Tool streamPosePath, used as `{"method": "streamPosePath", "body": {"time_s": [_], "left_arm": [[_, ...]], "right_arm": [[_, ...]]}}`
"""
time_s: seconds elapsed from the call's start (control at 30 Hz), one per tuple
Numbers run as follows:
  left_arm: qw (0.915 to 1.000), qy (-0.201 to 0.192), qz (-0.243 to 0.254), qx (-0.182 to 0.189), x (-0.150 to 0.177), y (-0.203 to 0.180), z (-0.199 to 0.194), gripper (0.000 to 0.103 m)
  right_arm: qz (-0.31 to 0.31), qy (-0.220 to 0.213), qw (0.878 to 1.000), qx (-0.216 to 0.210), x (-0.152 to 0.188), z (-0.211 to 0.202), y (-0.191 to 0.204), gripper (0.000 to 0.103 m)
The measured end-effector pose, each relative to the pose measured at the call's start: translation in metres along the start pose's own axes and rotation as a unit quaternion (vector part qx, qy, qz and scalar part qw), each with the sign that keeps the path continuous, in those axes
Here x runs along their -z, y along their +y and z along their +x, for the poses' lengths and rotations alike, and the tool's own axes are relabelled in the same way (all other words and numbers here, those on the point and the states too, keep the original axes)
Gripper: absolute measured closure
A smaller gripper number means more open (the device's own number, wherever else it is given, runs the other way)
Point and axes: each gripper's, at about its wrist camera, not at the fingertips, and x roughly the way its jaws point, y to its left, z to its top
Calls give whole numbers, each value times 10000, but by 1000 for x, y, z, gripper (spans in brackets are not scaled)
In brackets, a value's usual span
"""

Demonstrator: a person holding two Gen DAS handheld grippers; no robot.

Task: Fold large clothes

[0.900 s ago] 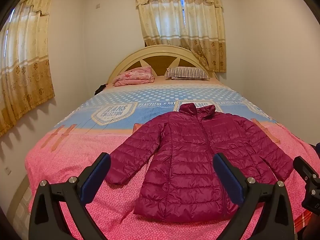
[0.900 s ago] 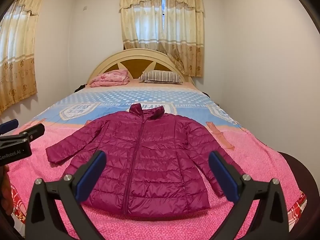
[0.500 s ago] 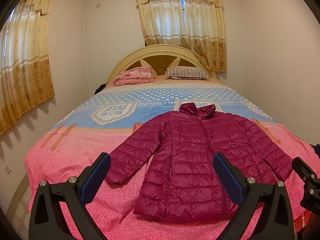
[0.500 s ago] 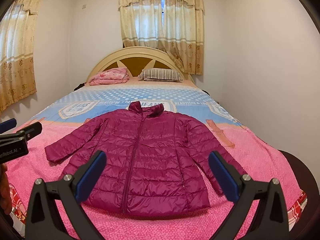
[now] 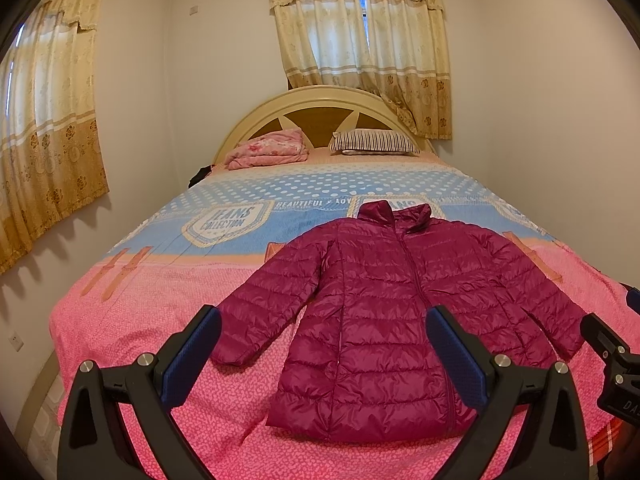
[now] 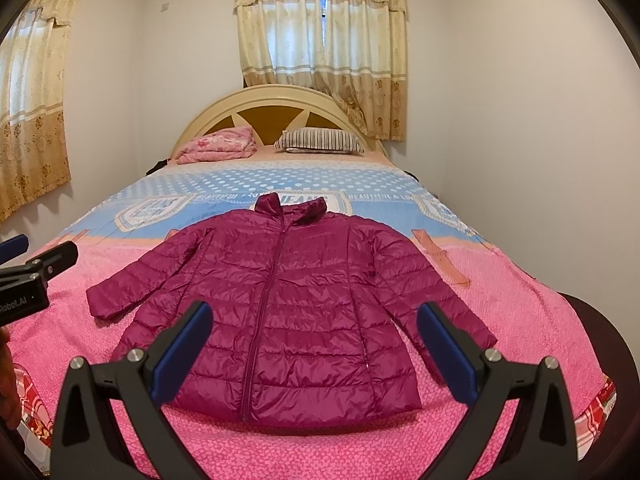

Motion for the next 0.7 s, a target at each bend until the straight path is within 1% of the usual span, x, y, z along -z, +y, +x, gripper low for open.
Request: {"method": "streamPosePath", "body": {"time_s": [0.4, 0.5, 0.57, 0.7], "left_arm": [[10000, 96, -1, -6, 4, -1, 7, 1], [9999, -54, -126, 43, 4, -1, 7, 1], [10000, 30, -62, 19, 3, -2, 7, 1], [9999, -42, -112, 42, 3, -1, 7, 1]], "right_arm": [[25, 24, 10000, 10, 1, 1, 0, 0], [52, 46, 10000, 12, 1, 2, -1, 0], [45, 60, 10000, 15, 1, 3, -2, 0], [35, 75, 10000, 5, 2, 4, -1, 0]]}}
